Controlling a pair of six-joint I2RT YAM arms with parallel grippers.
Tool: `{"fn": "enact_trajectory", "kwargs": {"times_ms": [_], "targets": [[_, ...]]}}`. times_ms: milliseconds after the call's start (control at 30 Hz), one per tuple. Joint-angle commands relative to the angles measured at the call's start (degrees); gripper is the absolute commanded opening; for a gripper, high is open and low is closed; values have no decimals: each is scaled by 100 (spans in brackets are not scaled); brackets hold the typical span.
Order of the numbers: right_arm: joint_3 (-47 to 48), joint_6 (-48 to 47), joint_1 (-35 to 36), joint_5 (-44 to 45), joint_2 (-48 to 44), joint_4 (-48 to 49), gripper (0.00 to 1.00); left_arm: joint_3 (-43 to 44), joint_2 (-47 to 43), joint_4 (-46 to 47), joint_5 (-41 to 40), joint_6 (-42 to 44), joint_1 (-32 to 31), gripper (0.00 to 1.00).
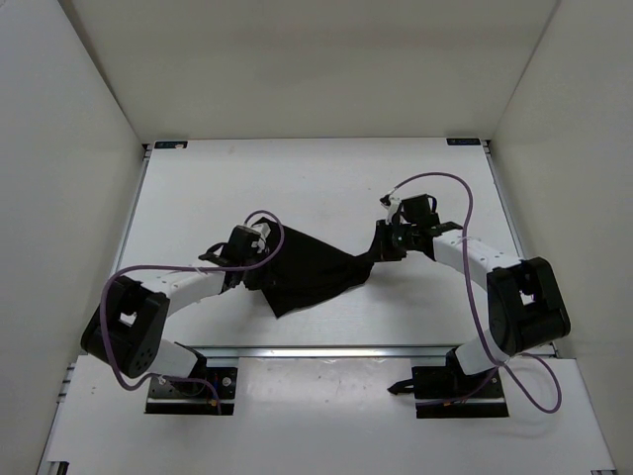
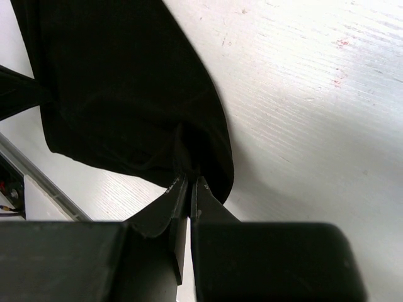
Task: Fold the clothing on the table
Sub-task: Flatten the skirt out
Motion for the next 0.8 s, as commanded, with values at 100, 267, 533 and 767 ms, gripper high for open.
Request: {"fn": "enact_trajectory", "kwargs": {"times_ms": [100,267,533,767], "targets": [[456,-271,-82,-19,36,-127,0,561,86,-39,211,74,37,0],[1932,-886,-441,157,141,-944,0,2002,-134,-777,105,618,590,0],[4850,-940,-1005,-28,10,-893,0,5647,-126,-1209,-395,1146,1373,0],[4440,-615,-1514,-71,-649,-119,0,5951,-415,-690,-932,1068,1329,0]]}}
